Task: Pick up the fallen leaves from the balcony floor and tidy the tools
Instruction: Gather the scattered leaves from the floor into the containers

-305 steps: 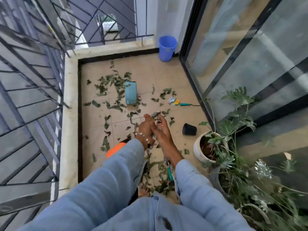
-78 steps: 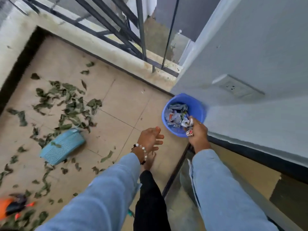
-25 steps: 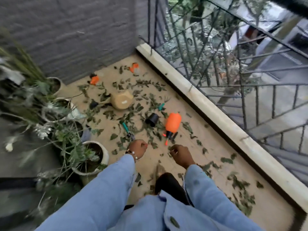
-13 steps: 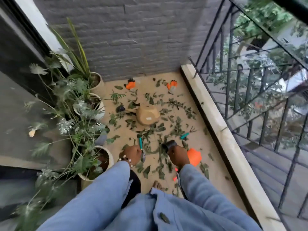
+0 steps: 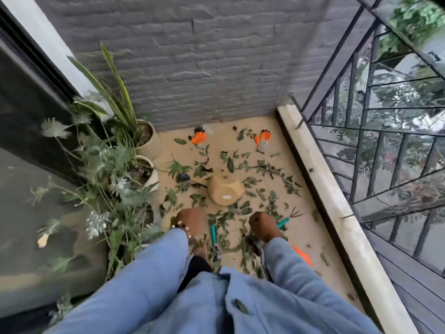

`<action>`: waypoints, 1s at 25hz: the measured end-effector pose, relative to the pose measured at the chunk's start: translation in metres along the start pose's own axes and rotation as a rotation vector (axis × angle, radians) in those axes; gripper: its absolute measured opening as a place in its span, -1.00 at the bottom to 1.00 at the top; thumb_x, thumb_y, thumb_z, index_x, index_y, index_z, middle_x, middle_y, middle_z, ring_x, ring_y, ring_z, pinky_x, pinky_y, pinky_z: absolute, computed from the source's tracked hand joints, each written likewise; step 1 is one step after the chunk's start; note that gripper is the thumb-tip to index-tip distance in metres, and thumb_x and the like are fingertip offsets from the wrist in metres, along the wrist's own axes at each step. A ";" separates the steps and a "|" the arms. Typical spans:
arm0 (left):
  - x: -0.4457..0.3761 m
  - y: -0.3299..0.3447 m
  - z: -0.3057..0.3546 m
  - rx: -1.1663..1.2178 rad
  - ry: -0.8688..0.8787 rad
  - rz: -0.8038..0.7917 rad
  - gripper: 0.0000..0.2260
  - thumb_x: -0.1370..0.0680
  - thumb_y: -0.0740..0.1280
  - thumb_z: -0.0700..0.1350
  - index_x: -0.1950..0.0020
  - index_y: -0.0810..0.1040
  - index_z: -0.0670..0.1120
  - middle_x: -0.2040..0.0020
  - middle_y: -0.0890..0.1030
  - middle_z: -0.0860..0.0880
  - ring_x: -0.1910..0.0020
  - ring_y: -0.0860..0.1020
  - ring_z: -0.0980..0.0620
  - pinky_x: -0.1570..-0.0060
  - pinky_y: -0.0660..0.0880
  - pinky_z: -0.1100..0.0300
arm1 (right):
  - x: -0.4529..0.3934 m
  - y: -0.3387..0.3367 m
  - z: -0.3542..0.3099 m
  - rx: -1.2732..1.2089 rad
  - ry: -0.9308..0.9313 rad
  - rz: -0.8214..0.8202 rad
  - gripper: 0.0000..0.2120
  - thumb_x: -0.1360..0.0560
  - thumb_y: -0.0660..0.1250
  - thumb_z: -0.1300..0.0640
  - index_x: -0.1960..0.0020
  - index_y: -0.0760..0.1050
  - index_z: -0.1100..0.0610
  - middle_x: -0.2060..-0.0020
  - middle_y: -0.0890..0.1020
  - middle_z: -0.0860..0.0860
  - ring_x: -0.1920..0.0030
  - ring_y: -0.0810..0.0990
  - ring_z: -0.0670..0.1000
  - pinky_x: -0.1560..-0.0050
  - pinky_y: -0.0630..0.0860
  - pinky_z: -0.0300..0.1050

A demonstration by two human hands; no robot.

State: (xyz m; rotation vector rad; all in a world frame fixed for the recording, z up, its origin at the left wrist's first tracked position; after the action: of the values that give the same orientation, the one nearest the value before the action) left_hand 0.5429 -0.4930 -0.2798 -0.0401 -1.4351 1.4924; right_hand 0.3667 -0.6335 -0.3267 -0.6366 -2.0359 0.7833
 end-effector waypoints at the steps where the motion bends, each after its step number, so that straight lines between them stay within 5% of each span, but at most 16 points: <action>1: -0.018 -0.018 -0.004 -0.001 0.018 0.016 -0.70 -0.65 0.10 -0.18 -0.34 0.47 -0.18 -0.32 0.51 -0.16 -0.29 0.47 -0.15 -0.24 0.39 0.11 | -0.013 -0.012 -0.007 -0.023 0.019 0.032 -0.78 -0.53 0.22 0.20 -0.03 0.61 0.27 -0.02 0.64 0.25 -0.09 0.59 0.22 0.00 0.45 -0.08; 7: -0.119 -0.082 -0.001 0.027 0.037 0.056 -0.75 -0.62 0.19 -0.12 -0.16 0.61 -0.18 -0.10 0.62 -0.23 -0.06 0.57 -0.19 0.07 0.47 0.12 | -0.078 -0.067 -0.038 -0.118 0.039 0.160 -0.81 -0.53 0.27 0.16 0.01 0.61 0.24 0.02 0.66 0.19 -0.04 0.59 0.20 0.02 0.43 -0.09; 13: -0.212 -0.110 0.067 0.045 0.121 0.007 -0.79 -0.59 0.26 -0.14 -0.14 0.62 -0.14 -0.16 0.63 -0.15 -0.14 0.56 -0.15 -0.13 0.47 0.12 | -0.156 -0.138 0.007 -0.051 0.082 0.183 -0.81 -0.53 0.29 0.13 -0.03 0.59 0.21 0.02 0.66 0.19 -0.05 0.60 0.21 0.01 0.44 -0.08; 25: -0.383 -0.155 0.282 0.189 0.076 -0.030 -0.80 -0.59 0.24 -0.19 -0.10 0.62 -0.18 -0.04 0.66 -0.19 -0.04 0.59 -0.18 0.01 0.52 0.09 | -0.406 -0.334 0.043 0.197 -0.270 -0.039 -0.78 -0.53 0.25 0.13 -0.04 0.59 0.22 -0.01 0.63 0.23 -0.03 0.59 0.26 -0.05 0.52 0.06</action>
State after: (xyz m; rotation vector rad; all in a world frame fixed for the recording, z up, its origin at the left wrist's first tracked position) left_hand 0.6437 -0.9827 -0.3067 0.0403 -1.2244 1.5795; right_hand 0.4902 -1.1467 -0.3184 -0.3943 -2.1687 1.0793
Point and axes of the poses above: each hand's wrist, its own x-axis away from the middle knuckle, its own y-axis out of the palm, z = x × y, the point moved 4 cm from there along -x, towards the middle knuckle
